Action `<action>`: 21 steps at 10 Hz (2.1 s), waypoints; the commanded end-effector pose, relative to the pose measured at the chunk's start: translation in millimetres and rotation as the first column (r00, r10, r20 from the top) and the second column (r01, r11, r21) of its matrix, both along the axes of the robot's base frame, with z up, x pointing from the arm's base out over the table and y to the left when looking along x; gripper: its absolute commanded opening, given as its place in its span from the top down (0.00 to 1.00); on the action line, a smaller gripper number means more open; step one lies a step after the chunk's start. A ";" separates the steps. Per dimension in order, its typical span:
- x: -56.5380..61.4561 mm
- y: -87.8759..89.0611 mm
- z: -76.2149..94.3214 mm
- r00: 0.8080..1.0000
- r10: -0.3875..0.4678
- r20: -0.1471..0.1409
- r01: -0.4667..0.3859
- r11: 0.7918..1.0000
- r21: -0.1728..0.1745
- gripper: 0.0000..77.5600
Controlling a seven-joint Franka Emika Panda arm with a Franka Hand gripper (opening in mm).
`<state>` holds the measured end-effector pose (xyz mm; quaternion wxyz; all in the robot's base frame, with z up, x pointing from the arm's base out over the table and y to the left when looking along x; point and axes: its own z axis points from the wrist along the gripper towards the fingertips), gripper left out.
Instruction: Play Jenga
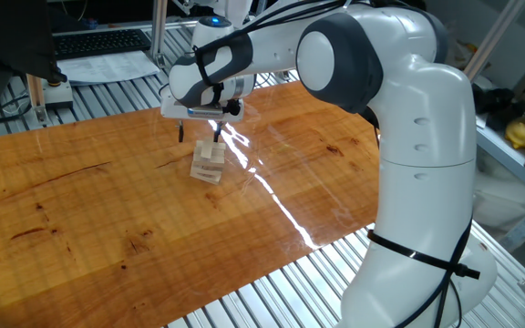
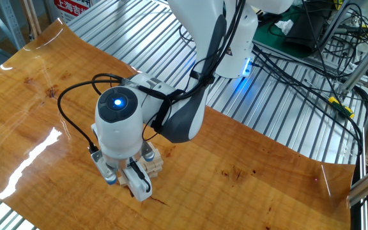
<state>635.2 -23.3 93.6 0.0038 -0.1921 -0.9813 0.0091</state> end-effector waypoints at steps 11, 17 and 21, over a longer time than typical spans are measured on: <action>3.1 1.2 -11.6 1.000 -0.011 -0.001 0.011 0.999 0.040 0.00; 3.3 1.4 -12.6 1.000 -0.011 0.000 0.011 0.999 0.039 0.98; 3.3 1.4 -12.6 1.000 -0.011 0.000 0.011 0.999 0.039 0.98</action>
